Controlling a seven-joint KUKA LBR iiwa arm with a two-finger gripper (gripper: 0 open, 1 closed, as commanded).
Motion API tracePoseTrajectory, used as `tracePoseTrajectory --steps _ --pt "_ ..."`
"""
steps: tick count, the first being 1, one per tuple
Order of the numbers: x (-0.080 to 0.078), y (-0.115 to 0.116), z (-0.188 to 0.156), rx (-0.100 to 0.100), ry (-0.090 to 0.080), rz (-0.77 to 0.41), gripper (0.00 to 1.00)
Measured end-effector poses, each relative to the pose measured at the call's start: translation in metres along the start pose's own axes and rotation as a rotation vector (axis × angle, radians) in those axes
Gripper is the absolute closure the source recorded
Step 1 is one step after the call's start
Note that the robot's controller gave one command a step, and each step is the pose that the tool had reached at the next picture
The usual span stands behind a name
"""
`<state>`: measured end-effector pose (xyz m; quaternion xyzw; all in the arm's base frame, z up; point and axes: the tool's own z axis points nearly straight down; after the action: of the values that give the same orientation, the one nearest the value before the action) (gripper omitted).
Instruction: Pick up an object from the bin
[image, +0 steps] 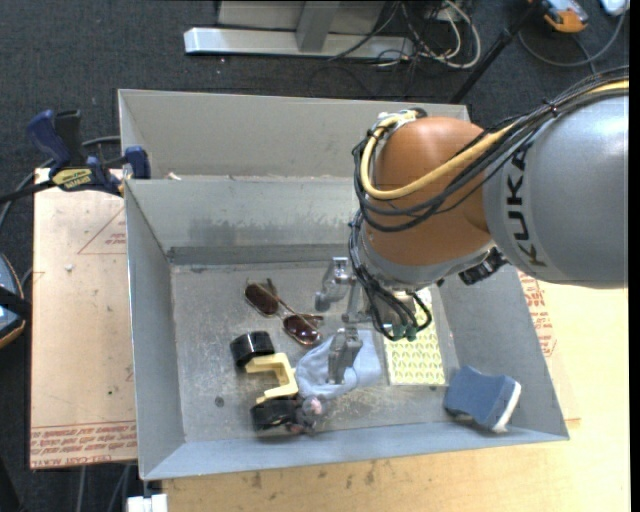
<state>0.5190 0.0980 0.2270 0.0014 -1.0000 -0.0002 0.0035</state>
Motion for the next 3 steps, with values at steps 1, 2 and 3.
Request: tracePoseTrajectory --steps 1,2,3 --pt "-0.002 -0.001 -0.004 -0.001 -0.007 0.003 0.00" --pt "-0.004 -0.015 0.035 -0.001 -0.011 -0.099 0.00" --pt "-0.009 -0.054 0.064 0.001 -0.007 -0.438 0.00"
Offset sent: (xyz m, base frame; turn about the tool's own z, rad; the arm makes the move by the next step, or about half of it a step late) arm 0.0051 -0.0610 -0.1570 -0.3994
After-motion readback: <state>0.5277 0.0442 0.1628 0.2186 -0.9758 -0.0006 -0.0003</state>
